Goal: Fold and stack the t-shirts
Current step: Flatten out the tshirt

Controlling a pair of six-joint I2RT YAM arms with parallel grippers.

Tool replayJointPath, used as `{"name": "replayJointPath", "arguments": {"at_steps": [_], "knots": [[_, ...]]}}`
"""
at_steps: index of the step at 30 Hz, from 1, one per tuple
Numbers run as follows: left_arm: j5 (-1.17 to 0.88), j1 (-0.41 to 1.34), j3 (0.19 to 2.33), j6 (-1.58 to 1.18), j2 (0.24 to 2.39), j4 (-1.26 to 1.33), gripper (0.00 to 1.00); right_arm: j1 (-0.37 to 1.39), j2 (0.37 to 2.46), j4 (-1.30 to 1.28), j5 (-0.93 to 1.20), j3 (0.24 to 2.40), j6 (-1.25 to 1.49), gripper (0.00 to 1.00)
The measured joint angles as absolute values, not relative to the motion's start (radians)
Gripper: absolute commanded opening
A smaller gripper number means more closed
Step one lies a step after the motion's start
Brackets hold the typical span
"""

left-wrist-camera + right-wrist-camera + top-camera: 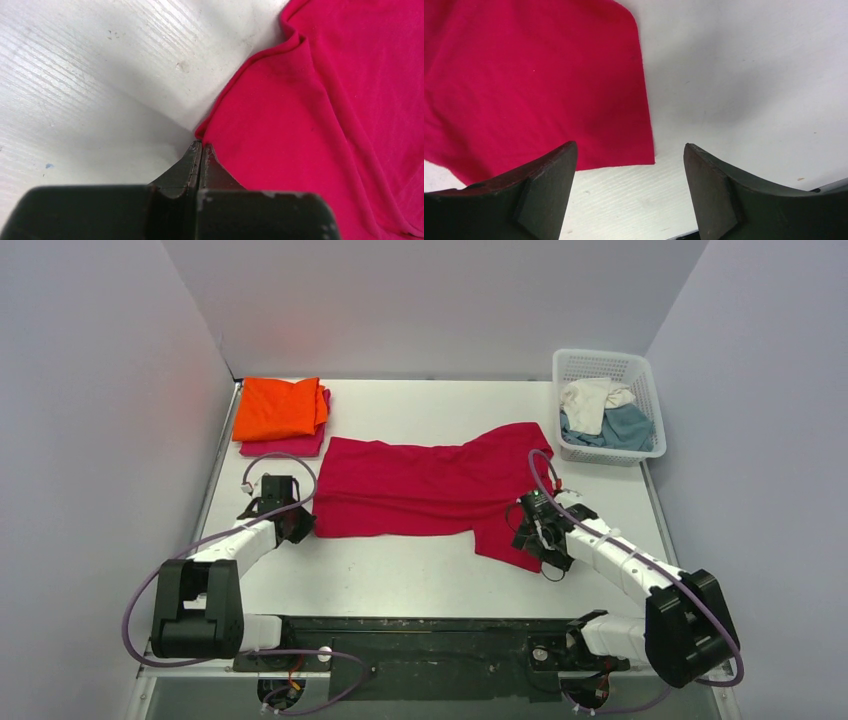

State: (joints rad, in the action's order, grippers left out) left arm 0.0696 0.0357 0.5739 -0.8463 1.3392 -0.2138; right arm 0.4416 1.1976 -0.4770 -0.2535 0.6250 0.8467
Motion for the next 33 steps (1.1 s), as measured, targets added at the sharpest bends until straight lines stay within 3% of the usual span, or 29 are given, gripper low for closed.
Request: {"name": "replayJointPath", "arguments": {"at_steps": [9,13,17,18,19,28,33], "knots": [[0.074,0.036,0.574,-0.842,1.332,-0.230,0.00,0.441,1.325,-0.388,-0.195,0.625,0.869,0.57],[0.075,0.036,0.574,-0.842,1.332,-0.235,0.00,0.441,1.348,-0.363,-0.191,0.619,0.878,0.45],[0.075,0.036,0.574,-0.842,1.332,-0.237,0.00,0.441,1.349,-0.352,-0.200,0.615,0.887,0.18],[0.075,0.036,0.574,-0.842,1.332,-0.237,0.00,0.441,1.350,-0.346,-0.203,0.614,0.889,0.04],[0.075,0.036,0.574,-0.841,1.332,-0.237,0.00,0.441,1.351,-0.339,-0.205,0.613,0.889,0.01],[0.074,0.036,0.607,-0.835,1.243,-0.302,0.00,0.439,1.324,-0.317,-0.210,0.628,0.875,0.00],[0.072,0.040,0.718,-0.836,1.089,-0.337,0.00,0.421,1.166,-0.390,-0.259,0.812,0.807,0.00]]}}
